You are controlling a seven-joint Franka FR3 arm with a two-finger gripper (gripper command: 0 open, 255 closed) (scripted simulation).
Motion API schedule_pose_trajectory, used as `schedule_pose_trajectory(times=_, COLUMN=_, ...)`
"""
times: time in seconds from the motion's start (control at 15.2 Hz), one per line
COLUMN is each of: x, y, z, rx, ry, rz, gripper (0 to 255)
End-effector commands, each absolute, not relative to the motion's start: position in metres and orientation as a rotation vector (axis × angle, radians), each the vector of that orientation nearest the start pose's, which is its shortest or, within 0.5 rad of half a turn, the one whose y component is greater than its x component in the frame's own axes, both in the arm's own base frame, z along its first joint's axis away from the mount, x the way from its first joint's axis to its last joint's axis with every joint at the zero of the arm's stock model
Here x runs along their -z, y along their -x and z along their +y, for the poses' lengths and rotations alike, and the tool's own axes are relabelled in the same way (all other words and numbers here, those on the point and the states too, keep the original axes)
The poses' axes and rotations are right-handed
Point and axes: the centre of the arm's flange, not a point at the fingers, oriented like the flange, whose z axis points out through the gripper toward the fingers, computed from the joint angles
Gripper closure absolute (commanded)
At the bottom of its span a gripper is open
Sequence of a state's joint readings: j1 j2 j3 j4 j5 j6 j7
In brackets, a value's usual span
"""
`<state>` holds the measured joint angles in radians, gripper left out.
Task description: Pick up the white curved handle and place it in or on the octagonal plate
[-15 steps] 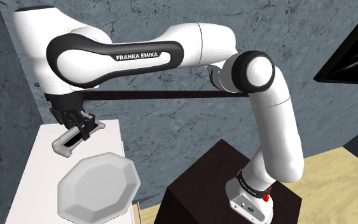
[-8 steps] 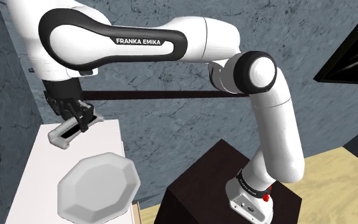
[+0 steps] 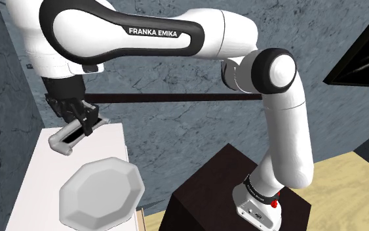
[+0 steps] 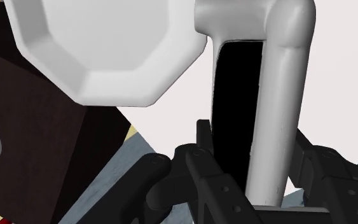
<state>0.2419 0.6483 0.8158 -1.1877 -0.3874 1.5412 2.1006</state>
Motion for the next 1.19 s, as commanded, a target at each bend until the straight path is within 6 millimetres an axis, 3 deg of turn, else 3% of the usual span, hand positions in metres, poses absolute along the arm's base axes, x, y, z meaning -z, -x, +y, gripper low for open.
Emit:
schedule_pose_trajectory(times=0.0, x=-0.477, y=-0.468, z=0.489, rx=-0.118, ry=2.76, rz=1.723, gripper=255)
schedule_pose_trajectory(times=0.59, x=-0.476, y=-0.345, z=0.505, rx=-0.118, ry=2.76, rz=1.723, gripper=255)
schedule_pose_trajectory(times=1.12, x=-0.434, y=-0.345, z=0.505, rx=-0.118, ry=2.76, rz=1.723, gripper=255)
